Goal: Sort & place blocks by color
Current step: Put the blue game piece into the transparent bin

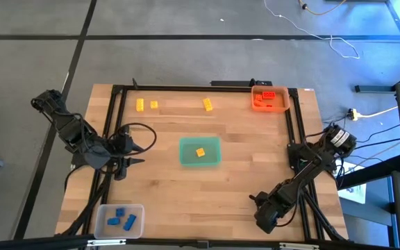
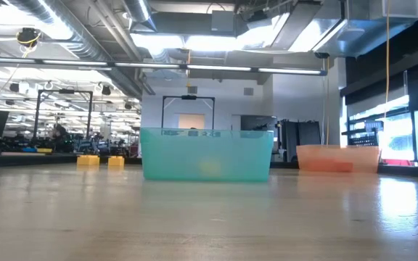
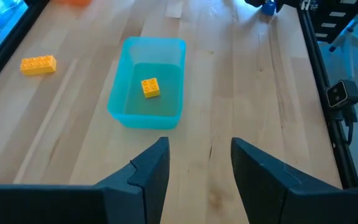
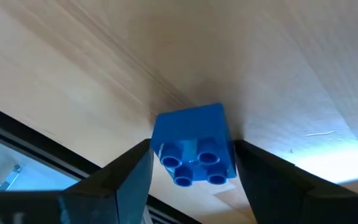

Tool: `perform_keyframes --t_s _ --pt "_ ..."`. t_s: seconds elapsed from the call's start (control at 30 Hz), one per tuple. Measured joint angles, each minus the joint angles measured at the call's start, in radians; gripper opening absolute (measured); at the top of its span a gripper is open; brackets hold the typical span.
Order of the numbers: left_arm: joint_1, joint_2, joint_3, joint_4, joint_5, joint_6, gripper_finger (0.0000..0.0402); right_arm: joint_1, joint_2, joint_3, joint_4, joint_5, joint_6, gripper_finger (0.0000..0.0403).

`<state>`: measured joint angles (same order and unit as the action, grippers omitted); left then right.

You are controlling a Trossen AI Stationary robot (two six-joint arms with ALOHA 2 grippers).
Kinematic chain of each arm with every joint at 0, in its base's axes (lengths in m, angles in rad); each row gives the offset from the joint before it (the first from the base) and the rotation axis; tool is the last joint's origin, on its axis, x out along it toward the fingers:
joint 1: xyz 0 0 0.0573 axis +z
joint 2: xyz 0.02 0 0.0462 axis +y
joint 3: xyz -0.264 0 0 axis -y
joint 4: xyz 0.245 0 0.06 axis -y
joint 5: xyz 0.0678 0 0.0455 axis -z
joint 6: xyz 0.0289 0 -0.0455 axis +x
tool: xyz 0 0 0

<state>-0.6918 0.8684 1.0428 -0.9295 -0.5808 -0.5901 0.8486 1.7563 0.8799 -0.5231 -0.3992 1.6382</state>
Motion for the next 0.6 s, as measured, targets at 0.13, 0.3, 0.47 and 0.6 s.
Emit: perform_keyframes --t_s 0.13,0.3,0.47,0.6 --pt "0.0 0.0 0.0 0.0 0.0 0.0 0.0161 -0.001 0.003 0.004 -0.009 0.001 0.0 0.0211" --pt "0.0 0.0 0.0 0.0 0.0 -0.001 0.0161 0.001 0.006 0.024 -0.031 0.03 0.002 0.0191" --pt "0.0 0.0 0.0 0.0 0.0 0.0 0.0161 -0.007 0.01 0.055 -0.055 0.071 0.002 0.018" --pt "0.0 0.0 0.0 0.0 0.0 0.0 0.0161 -0.017 0.012 0.075 -0.05 0.106 -0.002 0.0179"
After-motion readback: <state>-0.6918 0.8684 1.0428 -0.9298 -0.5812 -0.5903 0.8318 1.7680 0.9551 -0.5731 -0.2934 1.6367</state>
